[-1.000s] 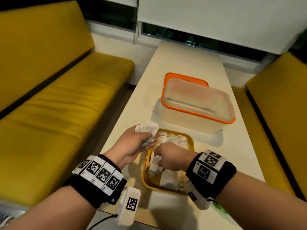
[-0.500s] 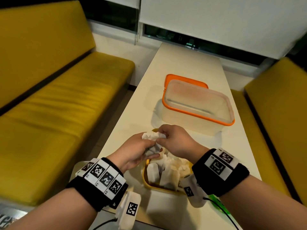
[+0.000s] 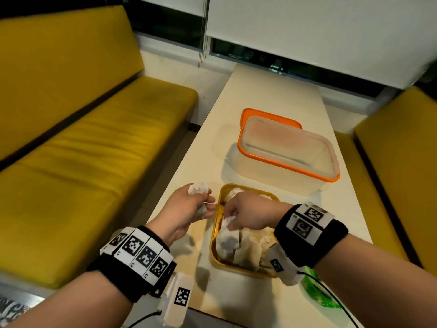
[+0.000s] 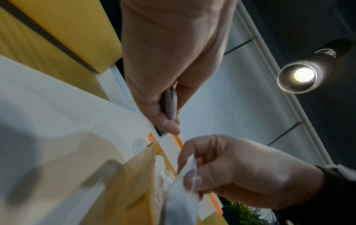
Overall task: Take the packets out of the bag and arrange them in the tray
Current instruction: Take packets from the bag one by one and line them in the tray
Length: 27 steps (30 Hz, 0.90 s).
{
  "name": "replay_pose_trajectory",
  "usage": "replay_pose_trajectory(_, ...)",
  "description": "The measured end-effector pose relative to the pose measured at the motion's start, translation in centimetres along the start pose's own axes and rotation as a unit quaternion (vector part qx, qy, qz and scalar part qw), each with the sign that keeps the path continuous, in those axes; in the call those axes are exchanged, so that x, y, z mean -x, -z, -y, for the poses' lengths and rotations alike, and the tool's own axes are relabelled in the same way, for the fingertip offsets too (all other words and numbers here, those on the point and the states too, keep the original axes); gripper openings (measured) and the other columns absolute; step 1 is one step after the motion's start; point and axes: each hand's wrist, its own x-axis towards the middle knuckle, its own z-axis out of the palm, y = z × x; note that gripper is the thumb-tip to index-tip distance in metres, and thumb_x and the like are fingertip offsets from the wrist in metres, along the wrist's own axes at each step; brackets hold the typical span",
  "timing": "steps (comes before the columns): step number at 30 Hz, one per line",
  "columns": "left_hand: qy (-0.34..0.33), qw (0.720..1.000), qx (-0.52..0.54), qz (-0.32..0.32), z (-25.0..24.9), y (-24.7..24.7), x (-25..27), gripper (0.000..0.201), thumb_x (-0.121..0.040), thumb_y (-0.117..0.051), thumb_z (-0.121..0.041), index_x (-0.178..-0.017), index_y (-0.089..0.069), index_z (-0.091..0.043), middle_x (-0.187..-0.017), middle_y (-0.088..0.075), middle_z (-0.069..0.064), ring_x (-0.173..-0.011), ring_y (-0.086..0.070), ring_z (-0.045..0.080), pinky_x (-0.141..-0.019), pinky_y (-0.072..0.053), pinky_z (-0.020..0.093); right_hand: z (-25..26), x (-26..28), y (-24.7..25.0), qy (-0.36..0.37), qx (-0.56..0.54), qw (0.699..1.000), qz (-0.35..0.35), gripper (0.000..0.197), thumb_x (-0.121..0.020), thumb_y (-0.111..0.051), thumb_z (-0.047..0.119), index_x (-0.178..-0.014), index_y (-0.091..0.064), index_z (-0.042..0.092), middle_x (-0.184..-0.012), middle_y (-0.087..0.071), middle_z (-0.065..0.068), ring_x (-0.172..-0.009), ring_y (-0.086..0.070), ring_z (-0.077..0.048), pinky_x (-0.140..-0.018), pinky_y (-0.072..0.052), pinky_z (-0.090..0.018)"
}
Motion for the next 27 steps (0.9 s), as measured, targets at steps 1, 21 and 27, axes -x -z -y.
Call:
replay_pose_trajectory(1, -0.001, 1.0, 0.002, 0.0, 0.0, 0.0, 0.0, 0.01, -0.096, -0.049, -0.006, -0.098, -0.059, -0.006, -0.085, -0.065, 0.011, -0.07, -0.065, 0.019, -0.065, -0.059, 0.027, 0.3, -0.3, -0.3, 0.007, 0.021, 1.0, 0.022, 0.023, -0.083, -0.067, 0.022, -0.105, -0.066, 0.017, -0.093, -0.059, 0.003, -0.085, -0.052, -0.014, -0.062, -0.039, -0.021)
replay_pose_trajectory(21, 0.022, 0.999, 0.029, 0.037, 0.4, -1.9, -0.8, 0.014, -0.096, -0.048, -0.005, -0.103, -0.06, -0.003, -0.083, -0.067, 0.014, -0.073, -0.065, 0.023, -0.072, -0.058, 0.034, 0.2, -1.6, -2.5, -0.062, 0.201, 0.977, 0.029, 0.037, -0.091, -0.058, 0.023, -0.122, -0.055, 0.004, -0.117, -0.055, -0.014, -0.111, -0.053, -0.029, -0.094, -0.041, -0.034)
replay_pose_trajectory(27, 0.053, 0.996, 0.054, 0.053, 0.0, -1.6, -0.9, 0.019, -0.093, -0.042, 0.001, -0.103, -0.054, -0.01, -0.093, -0.067, 0.019, -0.078, -0.067, 0.026, -0.07, -0.06, 0.035, 0.1, -1.2, -1.0, -0.082, 0.159, 0.984, 0.017, 0.01, -0.087, -0.057, 0.01, -0.093, -0.062, 0.003, -0.092, -0.059, -0.012, -0.085, -0.058, -0.025, -0.072, -0.048, -0.031)
